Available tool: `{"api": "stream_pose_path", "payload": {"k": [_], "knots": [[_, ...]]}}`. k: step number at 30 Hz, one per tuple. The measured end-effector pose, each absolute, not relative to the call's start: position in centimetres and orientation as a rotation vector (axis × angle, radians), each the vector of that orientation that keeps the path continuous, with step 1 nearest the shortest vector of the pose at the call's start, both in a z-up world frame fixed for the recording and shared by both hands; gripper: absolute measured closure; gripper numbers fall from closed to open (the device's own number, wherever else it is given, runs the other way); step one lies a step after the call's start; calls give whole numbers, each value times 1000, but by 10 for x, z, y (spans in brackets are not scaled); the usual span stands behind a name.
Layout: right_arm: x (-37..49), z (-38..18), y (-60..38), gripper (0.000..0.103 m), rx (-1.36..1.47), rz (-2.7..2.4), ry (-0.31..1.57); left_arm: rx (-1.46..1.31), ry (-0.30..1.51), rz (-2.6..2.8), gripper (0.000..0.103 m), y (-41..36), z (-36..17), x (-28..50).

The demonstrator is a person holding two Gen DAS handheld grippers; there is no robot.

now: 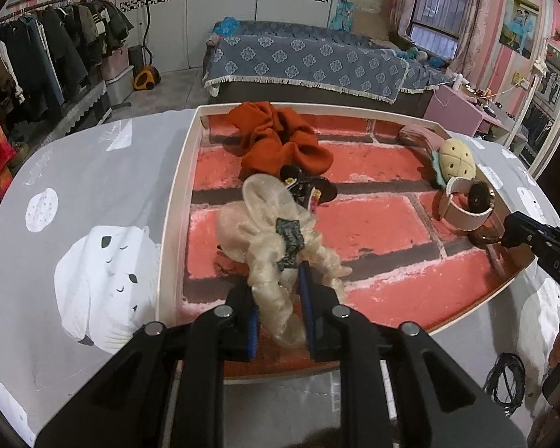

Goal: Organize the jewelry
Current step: 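Carry scrunchie and hair tie into the red tray and open both tools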

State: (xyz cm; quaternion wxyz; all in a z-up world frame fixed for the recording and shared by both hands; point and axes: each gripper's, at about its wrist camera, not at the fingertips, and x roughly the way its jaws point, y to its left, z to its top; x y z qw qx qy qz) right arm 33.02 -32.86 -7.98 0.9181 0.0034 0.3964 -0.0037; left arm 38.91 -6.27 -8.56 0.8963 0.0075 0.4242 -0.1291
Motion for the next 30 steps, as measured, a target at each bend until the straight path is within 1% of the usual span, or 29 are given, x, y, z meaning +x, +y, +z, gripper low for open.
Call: {"api": "stream_pose_path", "payload": {"k": [5, 13, 22, 23, 24, 26, 28, 30], "knots": [[339, -92, -323, 86, -8, 1, 849, 24, 884, -260, 84, -64, -89, 395], [344, -94, -316, 85, -30, 2, 845, 27, 895, -258, 84, -63, -92, 397], [347, -99, -316, 81, -28, 5, 847, 45, 880, -238, 83, -59, -91, 397], [347, -100, -315, 77, -29, 6, 845, 43, 880, -237, 83, -59, -90, 396], [347, -99, -315, 69, -31, 7, 842, 39, 880, -236, 83, -60, -90, 396], [345, -96, -315, 58, -30, 6, 828, 28, 884, -236, 83, -58, -89, 396], [343, -92, -315, 55, -33, 9, 819, 20, 883, -237, 81, -57, -87, 395], [340, -87, -314, 46, -38, 9, 803, 11, 875, -233, 69, -54, -81, 392]]}}
